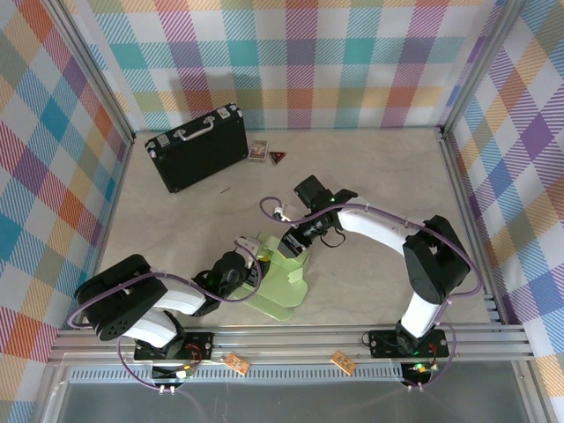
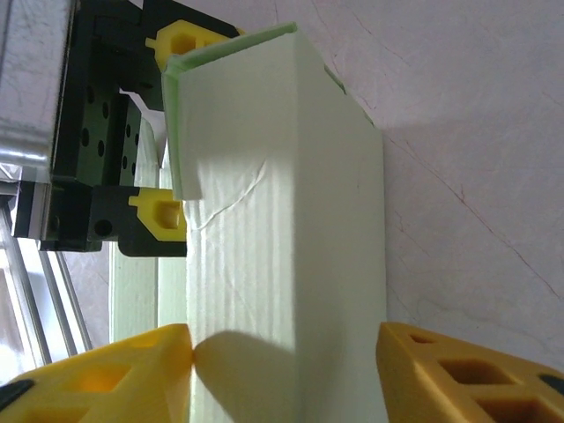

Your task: Fold the paper box

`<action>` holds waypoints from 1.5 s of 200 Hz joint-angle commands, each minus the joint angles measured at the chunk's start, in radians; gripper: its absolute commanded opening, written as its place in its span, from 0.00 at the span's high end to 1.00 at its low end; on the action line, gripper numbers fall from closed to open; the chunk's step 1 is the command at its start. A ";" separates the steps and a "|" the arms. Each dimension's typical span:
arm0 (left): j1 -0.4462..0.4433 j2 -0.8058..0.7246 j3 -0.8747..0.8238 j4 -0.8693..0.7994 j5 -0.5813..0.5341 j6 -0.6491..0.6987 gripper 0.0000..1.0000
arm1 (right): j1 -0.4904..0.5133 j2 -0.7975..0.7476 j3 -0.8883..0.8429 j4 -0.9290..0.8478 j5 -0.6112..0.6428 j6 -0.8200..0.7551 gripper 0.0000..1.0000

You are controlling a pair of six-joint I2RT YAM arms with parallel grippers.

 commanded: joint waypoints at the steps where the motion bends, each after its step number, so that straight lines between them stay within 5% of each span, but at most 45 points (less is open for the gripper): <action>1: -0.008 -0.037 -0.010 0.017 -0.002 0.004 0.48 | 0.006 -0.034 -0.016 0.001 0.008 0.010 0.39; 52: -0.008 -0.108 0.028 -0.100 -0.038 0.013 0.52 | 0.006 -0.053 -0.029 0.020 0.011 0.021 0.33; 178: 0.016 0.253 0.009 0.464 -0.026 0.141 0.52 | 0.006 0.009 -0.017 0.020 -0.076 -0.014 0.41; 251: 0.060 0.224 0.021 0.389 -0.009 0.091 0.54 | 0.006 0.024 -0.015 0.019 -0.074 -0.020 0.38; 300: 0.109 0.235 0.036 0.461 0.109 0.107 0.50 | 0.006 0.031 -0.012 0.010 -0.090 -0.037 0.40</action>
